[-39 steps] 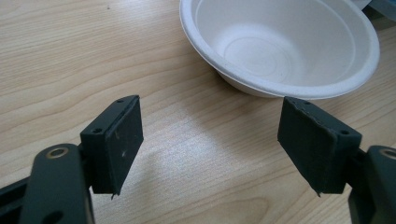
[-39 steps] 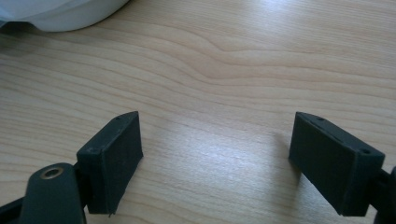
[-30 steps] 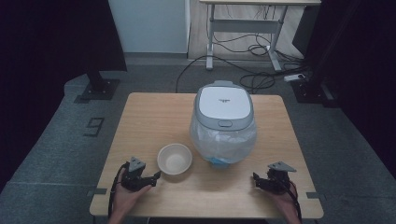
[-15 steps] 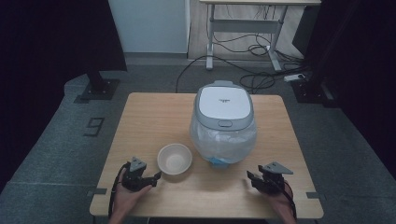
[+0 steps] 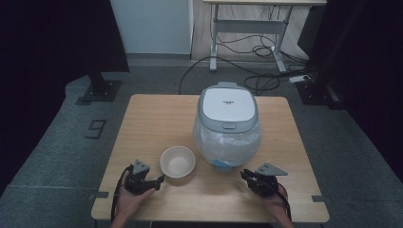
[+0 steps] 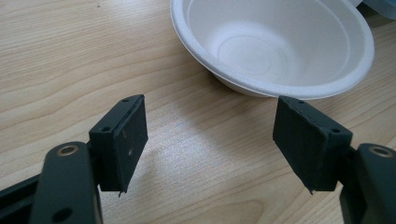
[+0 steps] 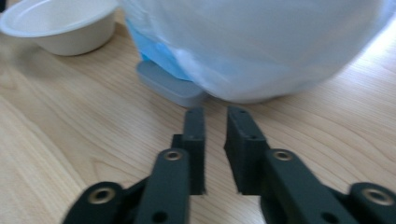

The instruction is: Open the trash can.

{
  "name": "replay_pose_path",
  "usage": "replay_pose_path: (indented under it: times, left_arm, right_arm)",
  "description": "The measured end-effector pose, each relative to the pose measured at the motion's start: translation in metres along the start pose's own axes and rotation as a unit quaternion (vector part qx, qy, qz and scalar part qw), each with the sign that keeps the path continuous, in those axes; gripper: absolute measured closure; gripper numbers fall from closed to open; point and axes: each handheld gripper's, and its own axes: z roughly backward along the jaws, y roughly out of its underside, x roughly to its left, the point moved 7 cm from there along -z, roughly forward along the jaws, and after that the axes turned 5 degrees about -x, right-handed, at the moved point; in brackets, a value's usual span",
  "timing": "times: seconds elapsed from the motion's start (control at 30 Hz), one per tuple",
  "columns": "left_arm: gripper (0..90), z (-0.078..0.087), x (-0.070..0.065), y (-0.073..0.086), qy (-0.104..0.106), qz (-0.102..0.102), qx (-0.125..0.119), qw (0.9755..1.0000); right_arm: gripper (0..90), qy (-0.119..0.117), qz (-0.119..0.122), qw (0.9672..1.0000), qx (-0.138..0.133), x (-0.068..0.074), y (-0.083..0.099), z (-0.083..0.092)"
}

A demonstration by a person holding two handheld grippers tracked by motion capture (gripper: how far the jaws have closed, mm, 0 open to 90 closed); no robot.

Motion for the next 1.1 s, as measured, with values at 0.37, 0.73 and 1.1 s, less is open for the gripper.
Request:
replay_pose_path:
  times: [0.37,0.73,1.1]
  left_arm:
    - [26.3,0.000,-0.001,0.000,0.003,0.000,0.001,1.0000]
    - [26.3,0.000,-0.003,0.000,0.006,0.000,0.002,1.0000]
    - [26.5,-0.002,-0.003,0.001,0.007,-0.002,0.005,1.0000]
  right_arm:
    - [89.3,-0.035,0.007,0.9993,-0.007,0.012,-0.011,-0.010]
    - [89.3,-0.062,0.020,0.9979,-0.005,0.031,-0.019,-0.033]
    - [89.4,-0.066,-0.003,0.9978,0.007,0.029,-0.018,-0.054]
